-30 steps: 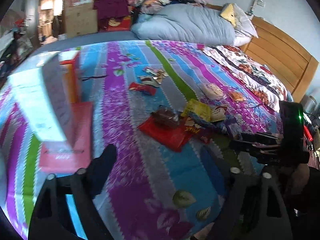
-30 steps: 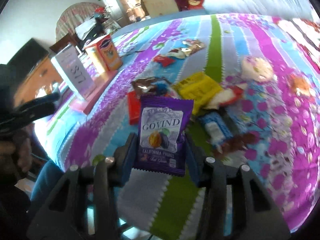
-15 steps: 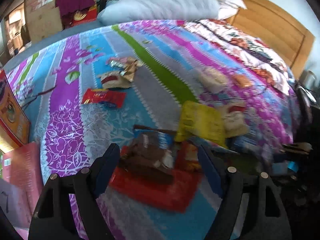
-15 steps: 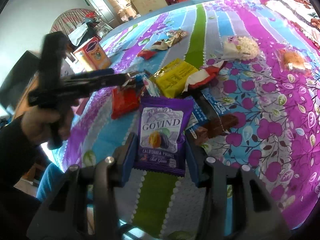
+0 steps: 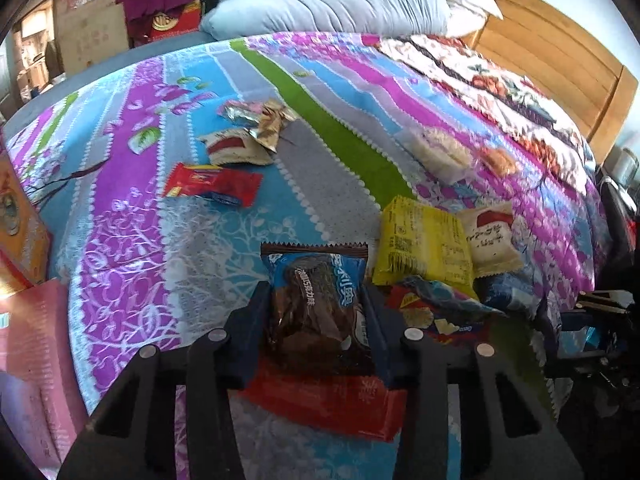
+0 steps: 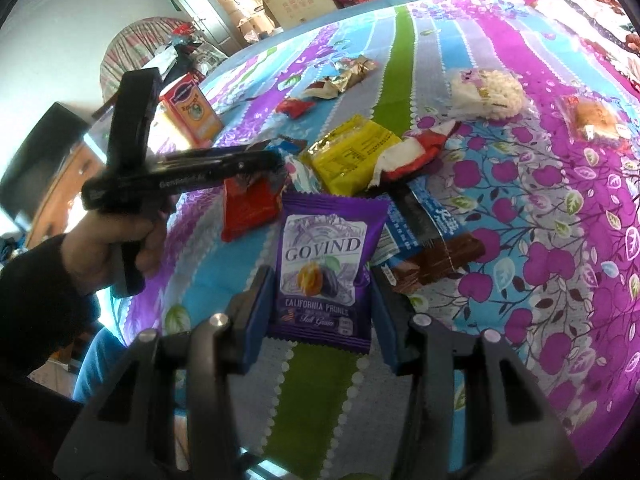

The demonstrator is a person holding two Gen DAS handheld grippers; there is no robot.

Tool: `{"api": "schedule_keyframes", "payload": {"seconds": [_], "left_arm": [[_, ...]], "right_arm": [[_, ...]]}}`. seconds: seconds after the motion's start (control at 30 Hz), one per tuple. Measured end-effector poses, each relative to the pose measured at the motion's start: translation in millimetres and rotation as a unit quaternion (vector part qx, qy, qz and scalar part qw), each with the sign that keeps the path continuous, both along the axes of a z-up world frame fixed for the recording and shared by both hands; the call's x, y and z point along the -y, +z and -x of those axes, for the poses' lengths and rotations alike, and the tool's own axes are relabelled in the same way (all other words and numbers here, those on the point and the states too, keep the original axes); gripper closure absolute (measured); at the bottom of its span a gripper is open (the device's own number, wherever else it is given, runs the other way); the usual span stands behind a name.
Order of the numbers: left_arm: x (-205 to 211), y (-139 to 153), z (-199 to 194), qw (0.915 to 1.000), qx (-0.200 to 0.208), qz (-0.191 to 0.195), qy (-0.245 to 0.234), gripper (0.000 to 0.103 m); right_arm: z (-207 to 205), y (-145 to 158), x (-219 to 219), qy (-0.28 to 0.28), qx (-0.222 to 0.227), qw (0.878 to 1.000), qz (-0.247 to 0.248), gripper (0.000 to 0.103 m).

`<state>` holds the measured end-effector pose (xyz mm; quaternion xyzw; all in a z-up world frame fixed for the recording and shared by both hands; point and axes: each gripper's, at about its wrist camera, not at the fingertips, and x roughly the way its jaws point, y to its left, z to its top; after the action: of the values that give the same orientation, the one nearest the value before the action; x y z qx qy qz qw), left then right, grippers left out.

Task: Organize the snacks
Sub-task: 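Grasp the purple Govind prune packet with the right tool while the left grasps a chocolate bar, then lift and carry the prune packet and chocolate bar over the white basket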

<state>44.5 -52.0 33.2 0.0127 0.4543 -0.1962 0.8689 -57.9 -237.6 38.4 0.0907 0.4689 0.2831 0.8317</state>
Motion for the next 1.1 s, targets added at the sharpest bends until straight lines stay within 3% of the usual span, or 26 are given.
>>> {"api": "schedule_keyframes", "payload": {"seconds": [0.23,0.47,0.8,0.97,1.1], "left_arm": [[-27,55,45,0.9976,0.053,0.025,0.036,0.058],[-79,121,101,0.9878,0.11,0.048,0.099,0.058],[-172,199,171,0.9588,0.189,0.037,0.209,0.058],[-222,216,203,0.9406,0.208,0.032,0.267,0.058],[-261,218,221,0.9297,0.2,0.017,0.309,0.058]], "right_arm": [[2,26,-5,0.003,0.033,0.999,0.005,0.055],[9,68,-43,0.042,0.079,0.996,0.008,0.055],[14,133,-125,0.121,0.146,0.982,-0.006,0.055],[17,162,-178,0.166,0.166,0.972,-0.024,0.055],[16,178,-220,0.198,0.169,0.965,-0.033,0.055]]}}
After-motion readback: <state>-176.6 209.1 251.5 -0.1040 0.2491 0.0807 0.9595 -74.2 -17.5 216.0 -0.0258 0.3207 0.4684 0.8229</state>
